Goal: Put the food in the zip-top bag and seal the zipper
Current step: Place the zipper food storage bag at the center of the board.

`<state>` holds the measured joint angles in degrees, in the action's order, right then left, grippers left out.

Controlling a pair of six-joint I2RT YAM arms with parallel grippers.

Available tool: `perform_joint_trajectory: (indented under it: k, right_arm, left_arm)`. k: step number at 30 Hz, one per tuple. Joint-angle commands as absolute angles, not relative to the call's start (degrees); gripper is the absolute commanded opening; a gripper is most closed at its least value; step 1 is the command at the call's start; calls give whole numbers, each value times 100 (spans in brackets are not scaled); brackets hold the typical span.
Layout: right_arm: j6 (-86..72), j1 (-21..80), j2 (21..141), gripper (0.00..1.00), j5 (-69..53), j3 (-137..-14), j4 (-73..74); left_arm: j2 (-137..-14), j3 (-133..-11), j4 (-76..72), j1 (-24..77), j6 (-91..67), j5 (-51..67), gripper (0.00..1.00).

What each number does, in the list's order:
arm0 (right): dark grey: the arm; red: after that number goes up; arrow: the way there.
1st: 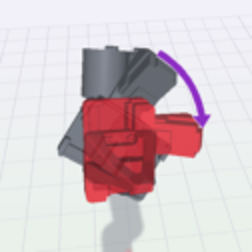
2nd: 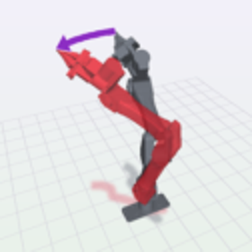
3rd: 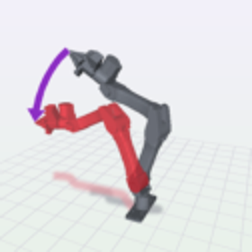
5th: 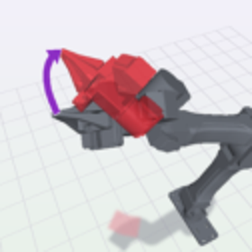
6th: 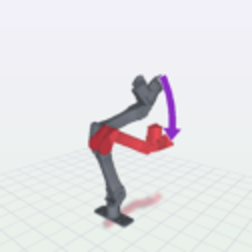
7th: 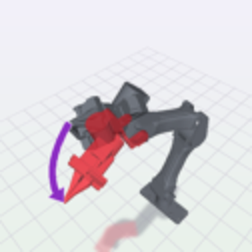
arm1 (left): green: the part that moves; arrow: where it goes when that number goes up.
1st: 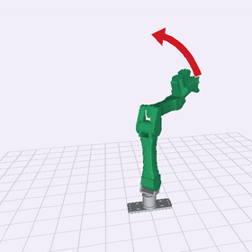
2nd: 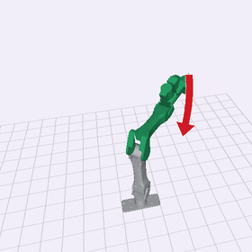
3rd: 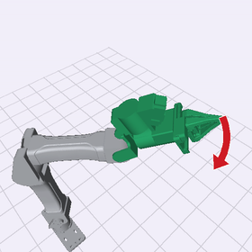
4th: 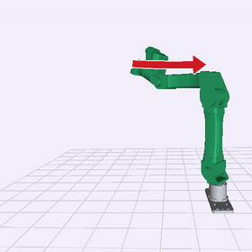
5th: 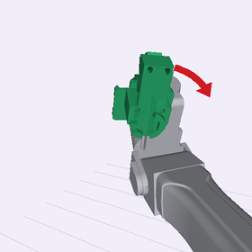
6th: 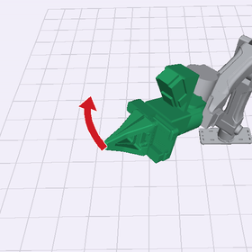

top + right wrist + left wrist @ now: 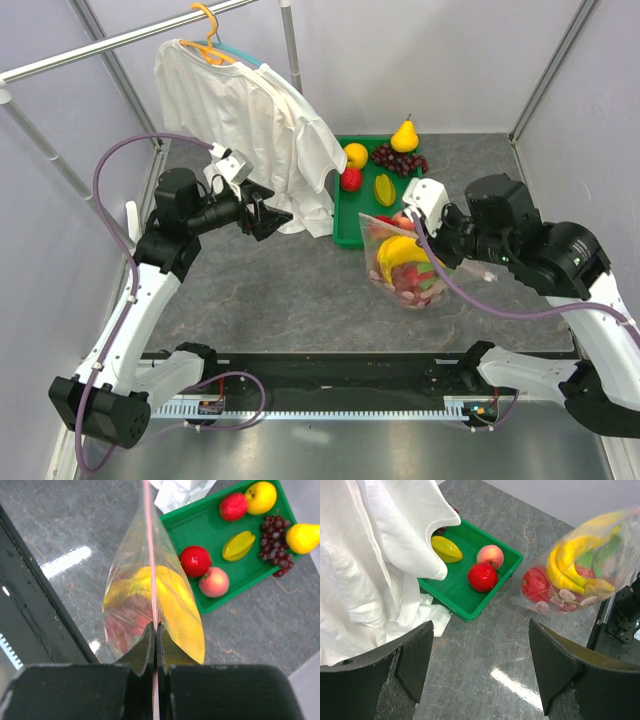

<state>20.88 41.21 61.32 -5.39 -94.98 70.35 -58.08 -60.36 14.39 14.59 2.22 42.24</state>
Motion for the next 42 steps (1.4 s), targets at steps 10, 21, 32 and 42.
perform_joint_trajectory:
  k: [10,21,32,42]
  right_arm:
    - [1042,4113,5942,0,-2968,-9177,6409]
    - [-2721,4087,7214,0,-3577,-9079,3974]
    - [-5720,4288,8279,0,-2655,-9588,2830]
    - [-7224,4526,7437,0,-1301,-7957,2382]
  left_arm:
    - [-5827,-6196,1160,1433,-130,4175,83]
    - [-5950,-6662,1635,976,-782,2787,86]
    - [-5985,-6794,1398,-184,-1204,2434,88]
    - [-6240,-6724,1152,-193,-1318,2663,88]
